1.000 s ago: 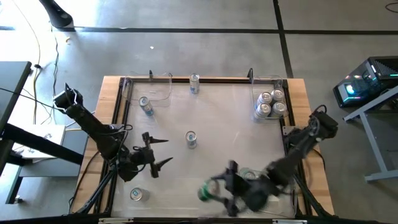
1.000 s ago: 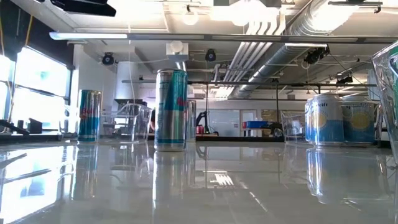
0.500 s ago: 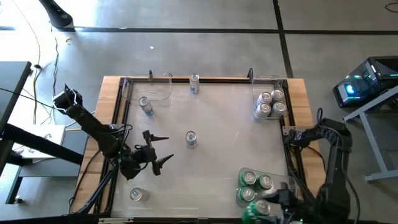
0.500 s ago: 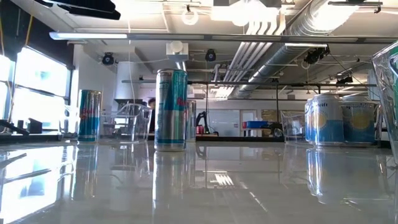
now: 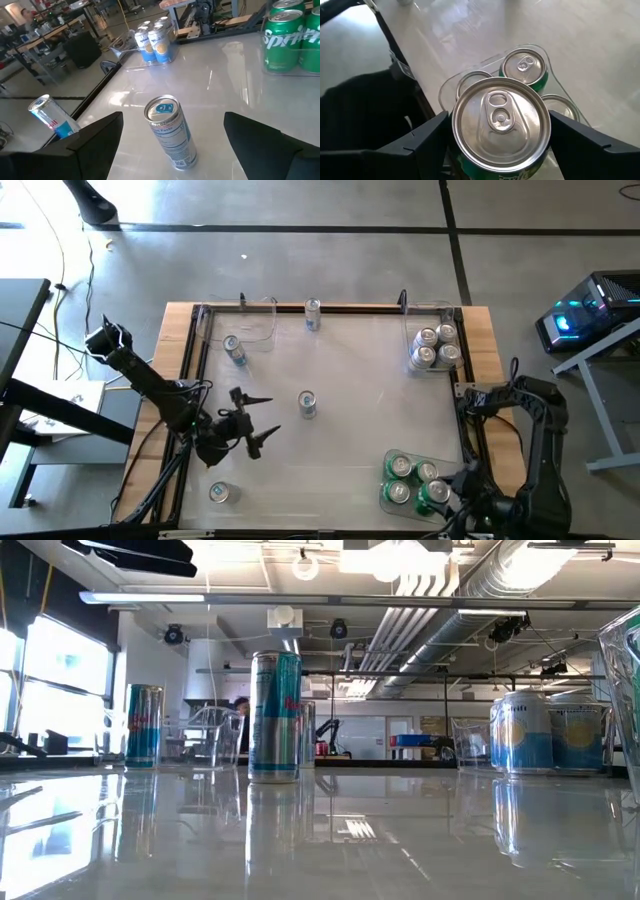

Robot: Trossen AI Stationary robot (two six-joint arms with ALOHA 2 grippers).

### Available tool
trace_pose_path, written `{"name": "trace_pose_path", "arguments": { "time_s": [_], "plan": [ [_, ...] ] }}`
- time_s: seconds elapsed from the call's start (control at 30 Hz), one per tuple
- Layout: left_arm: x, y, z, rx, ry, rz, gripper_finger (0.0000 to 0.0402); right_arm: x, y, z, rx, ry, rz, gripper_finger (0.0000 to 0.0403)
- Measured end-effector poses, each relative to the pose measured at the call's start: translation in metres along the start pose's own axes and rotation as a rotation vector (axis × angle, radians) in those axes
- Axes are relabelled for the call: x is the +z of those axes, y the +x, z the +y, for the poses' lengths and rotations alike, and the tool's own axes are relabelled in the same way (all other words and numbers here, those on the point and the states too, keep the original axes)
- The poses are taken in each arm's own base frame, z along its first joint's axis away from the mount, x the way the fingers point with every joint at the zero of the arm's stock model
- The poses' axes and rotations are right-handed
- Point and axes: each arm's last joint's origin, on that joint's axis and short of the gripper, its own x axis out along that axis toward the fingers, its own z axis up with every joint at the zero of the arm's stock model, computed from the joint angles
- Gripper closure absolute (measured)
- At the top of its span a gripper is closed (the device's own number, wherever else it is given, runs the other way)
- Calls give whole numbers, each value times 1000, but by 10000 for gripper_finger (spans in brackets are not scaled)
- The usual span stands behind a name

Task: Sort soda cans
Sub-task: Put the green soda can into the bottom transparent bin

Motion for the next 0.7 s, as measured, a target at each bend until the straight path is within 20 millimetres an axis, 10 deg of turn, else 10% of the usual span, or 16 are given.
{"name": "trace_pose_path", "arguments": {
  "time_s": [0.7],
  "plan": [
    [1, 1, 0, 0, -17, -2, 60, -61, 53, 20, -147, -118, -61, 120]
  ]
}}
